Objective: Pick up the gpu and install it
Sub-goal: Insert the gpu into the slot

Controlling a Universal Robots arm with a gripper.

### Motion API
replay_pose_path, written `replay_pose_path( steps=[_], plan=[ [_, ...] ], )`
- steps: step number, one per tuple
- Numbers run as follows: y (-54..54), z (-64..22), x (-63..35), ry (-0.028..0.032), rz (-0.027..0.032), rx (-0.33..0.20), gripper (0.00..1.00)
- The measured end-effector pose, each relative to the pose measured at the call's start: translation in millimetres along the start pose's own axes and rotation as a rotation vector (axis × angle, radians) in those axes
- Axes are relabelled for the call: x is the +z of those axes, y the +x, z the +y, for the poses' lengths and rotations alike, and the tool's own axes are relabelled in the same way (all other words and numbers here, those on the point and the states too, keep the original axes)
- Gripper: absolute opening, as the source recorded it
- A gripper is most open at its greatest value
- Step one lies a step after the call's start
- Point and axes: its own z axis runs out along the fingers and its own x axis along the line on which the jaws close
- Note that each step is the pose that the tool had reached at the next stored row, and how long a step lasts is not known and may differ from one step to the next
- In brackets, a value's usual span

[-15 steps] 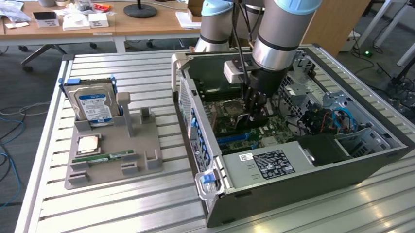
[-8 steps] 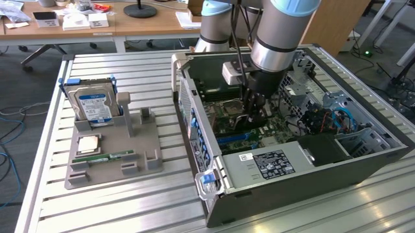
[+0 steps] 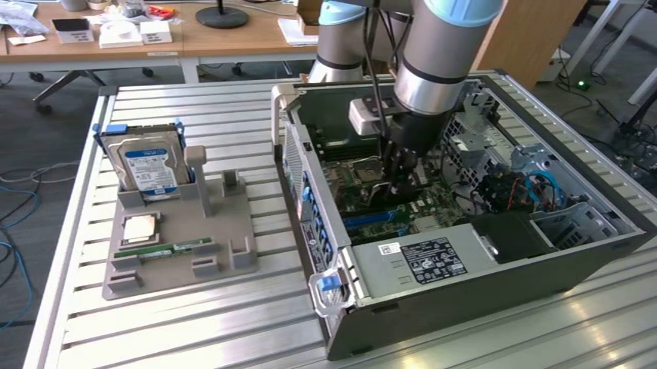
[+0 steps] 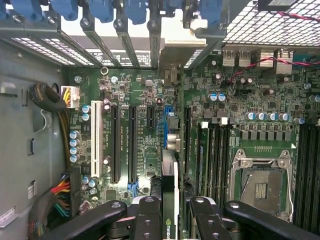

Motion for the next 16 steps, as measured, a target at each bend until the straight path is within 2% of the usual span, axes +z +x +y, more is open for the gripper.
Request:
replay_pose_path(
  steps=[16],
  plan=[
    [0.3, 3.8, 4.0, 0.0010, -0.0001, 0.000, 0.27]
  ],
)
